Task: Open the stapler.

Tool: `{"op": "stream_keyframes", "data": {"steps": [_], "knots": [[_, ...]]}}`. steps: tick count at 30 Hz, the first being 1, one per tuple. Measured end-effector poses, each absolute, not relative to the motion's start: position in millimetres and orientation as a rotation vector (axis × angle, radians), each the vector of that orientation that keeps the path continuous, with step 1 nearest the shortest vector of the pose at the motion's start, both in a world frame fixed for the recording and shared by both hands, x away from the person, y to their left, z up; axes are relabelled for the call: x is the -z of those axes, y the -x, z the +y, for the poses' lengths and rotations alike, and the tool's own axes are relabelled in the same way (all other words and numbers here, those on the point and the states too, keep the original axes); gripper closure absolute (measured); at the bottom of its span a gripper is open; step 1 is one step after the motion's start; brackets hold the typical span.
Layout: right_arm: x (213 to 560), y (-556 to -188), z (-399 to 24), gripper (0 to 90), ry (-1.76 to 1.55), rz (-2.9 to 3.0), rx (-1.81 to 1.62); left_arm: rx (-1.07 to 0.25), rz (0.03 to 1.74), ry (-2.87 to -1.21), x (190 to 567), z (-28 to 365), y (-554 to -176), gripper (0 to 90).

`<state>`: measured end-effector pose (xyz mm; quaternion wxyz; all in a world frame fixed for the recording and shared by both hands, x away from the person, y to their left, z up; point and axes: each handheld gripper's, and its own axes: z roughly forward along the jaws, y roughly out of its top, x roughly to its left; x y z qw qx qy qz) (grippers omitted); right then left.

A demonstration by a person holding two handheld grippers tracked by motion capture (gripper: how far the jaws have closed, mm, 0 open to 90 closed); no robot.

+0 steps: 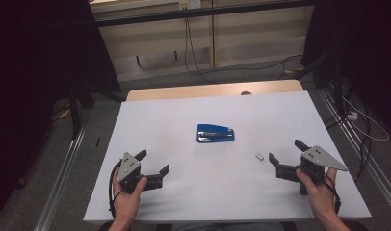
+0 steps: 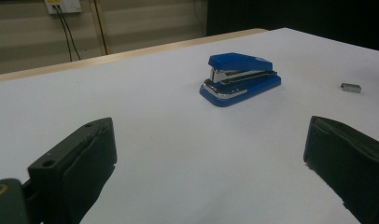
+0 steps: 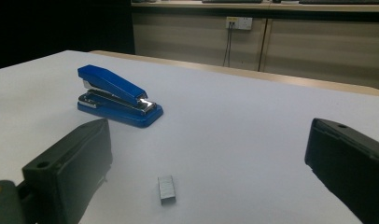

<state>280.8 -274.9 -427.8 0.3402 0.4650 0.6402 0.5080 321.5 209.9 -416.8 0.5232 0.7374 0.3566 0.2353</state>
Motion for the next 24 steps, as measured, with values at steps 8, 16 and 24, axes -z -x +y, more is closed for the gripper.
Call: {"op": "stream_keyframes", "data": {"steps": [8, 16, 24], "knots": [[429, -283, -274, 0.3, -1.207, 1.691, -1.315, -0.569, 0.861, -1.768, 417, 210, -321, 2.6], [427, -284, -269, 0.7, -1.192, 1.709, -1.312, -0.559, 0.862, -1.793, 420, 207, -324, 3.1], [427, -286, -251, 1.2, -1.158, 1.788, -1.323, -0.539, 0.836, -1.809, 418, 208, -321, 3.0]]}}
